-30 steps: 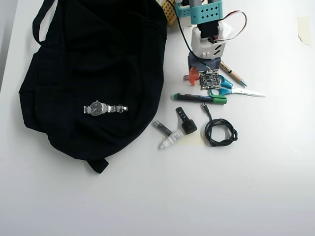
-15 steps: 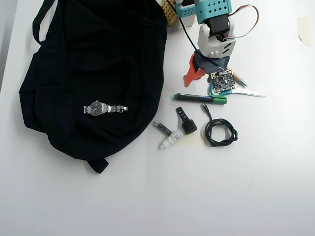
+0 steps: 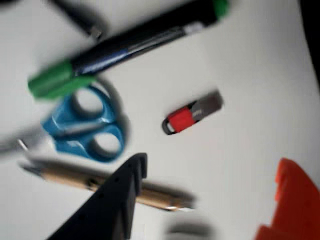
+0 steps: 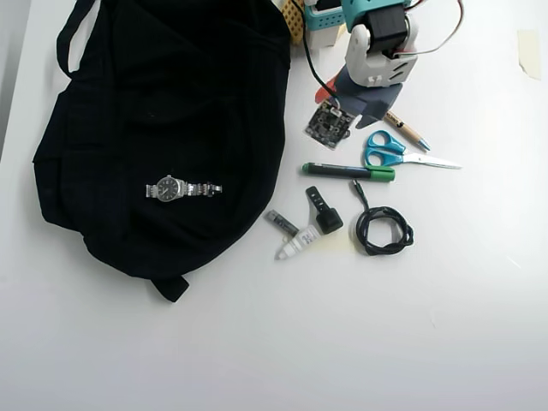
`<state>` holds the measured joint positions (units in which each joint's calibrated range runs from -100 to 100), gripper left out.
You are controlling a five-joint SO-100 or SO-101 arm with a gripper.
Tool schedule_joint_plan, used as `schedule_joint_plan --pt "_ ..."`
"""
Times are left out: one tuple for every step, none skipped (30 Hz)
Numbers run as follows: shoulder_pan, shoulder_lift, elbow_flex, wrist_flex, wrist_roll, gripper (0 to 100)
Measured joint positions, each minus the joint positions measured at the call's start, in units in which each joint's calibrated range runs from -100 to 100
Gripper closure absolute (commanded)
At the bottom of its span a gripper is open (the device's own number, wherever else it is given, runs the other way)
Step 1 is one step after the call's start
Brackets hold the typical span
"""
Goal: Put the usb stick into the black bag
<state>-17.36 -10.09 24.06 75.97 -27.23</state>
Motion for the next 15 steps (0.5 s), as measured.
schedule_joint_plan --pt "-0.15 0.0 0.0 -0.26 -3.13 67" --pt "-0.22 0.08 0.0 -0.85 -6.4 67" --pt "-0.29 0.08 0.0 -1.53 -9.67 67" --pt "-0.51 0.25 0.0 -2.3 -12.55 67" --pt "-0.88 0.33 0.0 -3.07 -14.9 67" --pt "-1.17 0.33 0.34 -3.49 -15.82 67" --pt "-1.47 0.42 0.85 -4.01 -15.97 67" --pt "-1.69 0.83 1.28 -4.69 -16.02 67" --pt "-1.76 0.92 1.45 -5.37 -16.02 67" --pt "-1.69 0.92 1.71 -6.14 -16.17 67" --pt "-1.54 0.83 2.22 -7.07 -16.31 67" --pt "-1.47 1.0 2.9 -8.61 -16.31 67" --pt "-1.32 1.33 3.92 -10.23 -16.31 67" --pt "-1.32 1.92 5.12 -11.93 -16.31 67" --pt "-1.32 2.84 6.57 -13.89 -16.31 67"
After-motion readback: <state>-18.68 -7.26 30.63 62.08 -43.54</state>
